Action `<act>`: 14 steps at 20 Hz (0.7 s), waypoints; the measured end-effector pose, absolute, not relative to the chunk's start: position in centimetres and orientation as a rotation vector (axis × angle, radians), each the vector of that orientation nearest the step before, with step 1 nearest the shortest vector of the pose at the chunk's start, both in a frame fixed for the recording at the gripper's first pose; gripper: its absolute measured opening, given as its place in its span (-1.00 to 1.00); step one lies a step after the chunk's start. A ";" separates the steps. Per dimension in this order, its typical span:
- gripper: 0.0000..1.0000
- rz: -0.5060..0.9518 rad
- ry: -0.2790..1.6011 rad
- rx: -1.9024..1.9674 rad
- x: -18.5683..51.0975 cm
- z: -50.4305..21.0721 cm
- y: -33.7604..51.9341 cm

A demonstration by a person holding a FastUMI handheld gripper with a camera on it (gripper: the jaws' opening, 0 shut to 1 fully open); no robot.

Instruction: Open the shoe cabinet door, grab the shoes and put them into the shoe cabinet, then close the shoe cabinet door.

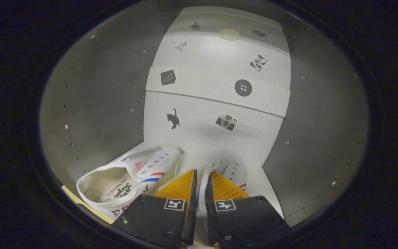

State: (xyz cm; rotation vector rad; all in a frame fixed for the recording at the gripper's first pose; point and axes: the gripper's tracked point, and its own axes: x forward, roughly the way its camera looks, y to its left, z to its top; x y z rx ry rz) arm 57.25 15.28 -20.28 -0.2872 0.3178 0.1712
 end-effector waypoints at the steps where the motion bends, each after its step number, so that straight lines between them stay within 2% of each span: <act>1: -0.62 0.173 0.325 -0.290 57.2 -20.5 15.5; 7: 0.45 0.078 0.261 -0.300 55.4 -18.5 15.0; 9: 0.51 0.073 0.166 -0.318 54.1 -15.3 15.6; 11: 0.88 0.105 0.132 -0.319 51.2 -13.0 17.1; 12: 1.00 0.112 0.122 -0.312 50.3 -12.5 17.3; 14: 1.00 0.129 0.090 -0.294 47.3 -10.4 18.3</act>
